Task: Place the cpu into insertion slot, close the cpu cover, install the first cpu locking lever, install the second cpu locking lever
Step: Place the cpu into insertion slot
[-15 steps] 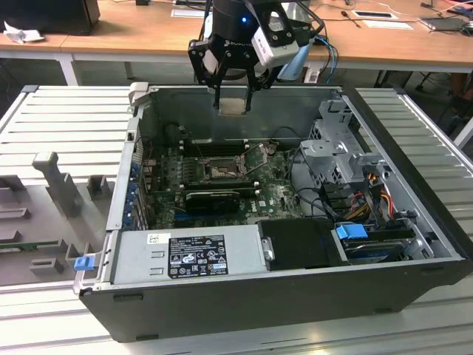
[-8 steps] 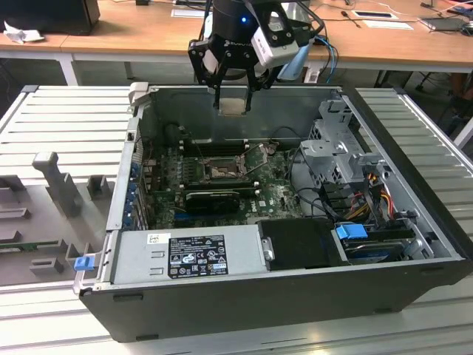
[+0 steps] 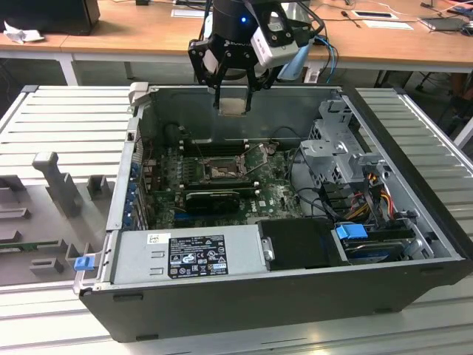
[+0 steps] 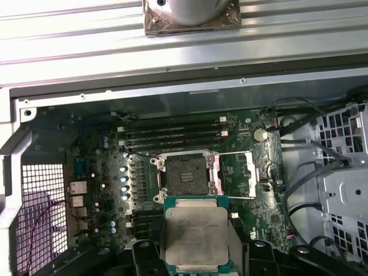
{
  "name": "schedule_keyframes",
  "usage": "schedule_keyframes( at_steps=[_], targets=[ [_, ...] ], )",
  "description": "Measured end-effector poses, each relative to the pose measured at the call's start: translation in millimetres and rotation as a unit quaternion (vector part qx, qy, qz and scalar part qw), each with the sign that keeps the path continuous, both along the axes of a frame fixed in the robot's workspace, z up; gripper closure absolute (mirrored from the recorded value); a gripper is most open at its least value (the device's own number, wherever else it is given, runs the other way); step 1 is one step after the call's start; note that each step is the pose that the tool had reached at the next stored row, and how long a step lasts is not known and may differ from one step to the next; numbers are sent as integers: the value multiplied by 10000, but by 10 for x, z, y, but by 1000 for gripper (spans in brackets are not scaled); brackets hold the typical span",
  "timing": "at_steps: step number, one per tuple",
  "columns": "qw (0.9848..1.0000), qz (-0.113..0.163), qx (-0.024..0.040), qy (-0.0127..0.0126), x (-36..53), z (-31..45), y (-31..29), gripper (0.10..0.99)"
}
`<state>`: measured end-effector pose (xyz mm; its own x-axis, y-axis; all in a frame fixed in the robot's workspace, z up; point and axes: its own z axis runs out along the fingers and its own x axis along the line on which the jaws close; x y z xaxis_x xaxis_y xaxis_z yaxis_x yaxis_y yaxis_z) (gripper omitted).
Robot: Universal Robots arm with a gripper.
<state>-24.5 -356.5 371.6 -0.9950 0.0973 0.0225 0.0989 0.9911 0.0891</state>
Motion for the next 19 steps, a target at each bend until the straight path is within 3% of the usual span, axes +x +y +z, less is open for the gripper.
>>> schedule_keyframes(
  at_steps=[19],
  targets=[
    [10000,-78,0,0,0,0,0,557]
  ],
)
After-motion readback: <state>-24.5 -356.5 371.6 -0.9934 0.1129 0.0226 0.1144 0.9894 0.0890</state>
